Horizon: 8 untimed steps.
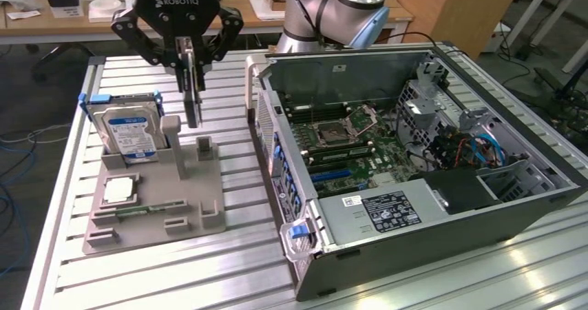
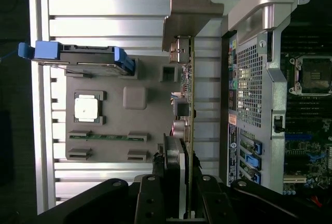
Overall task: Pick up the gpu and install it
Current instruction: 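Pick up the gpu and move the gpu toward the slot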
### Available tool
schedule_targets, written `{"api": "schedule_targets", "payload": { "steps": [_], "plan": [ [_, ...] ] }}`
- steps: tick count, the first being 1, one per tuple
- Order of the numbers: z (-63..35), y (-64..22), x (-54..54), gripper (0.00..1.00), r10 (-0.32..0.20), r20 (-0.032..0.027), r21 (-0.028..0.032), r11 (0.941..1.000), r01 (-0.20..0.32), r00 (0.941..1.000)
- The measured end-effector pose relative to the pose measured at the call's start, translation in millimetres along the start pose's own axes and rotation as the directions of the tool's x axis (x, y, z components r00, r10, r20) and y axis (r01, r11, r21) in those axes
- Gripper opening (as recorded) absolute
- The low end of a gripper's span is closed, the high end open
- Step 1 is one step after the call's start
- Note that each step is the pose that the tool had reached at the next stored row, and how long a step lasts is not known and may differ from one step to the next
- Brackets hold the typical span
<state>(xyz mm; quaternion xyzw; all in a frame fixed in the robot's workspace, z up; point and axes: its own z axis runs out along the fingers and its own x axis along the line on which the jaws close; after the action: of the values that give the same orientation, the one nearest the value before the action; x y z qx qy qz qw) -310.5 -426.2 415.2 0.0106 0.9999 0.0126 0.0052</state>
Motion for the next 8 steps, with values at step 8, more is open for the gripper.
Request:
{"api": "schedule_targets", "payload": {
  "steps": [8],
  "plan": [
    [-0.3,0.0,-0.3,0.28,0.000,-0.0001,0.0002,1.0000,0.000,1.0000]
  ]
}}
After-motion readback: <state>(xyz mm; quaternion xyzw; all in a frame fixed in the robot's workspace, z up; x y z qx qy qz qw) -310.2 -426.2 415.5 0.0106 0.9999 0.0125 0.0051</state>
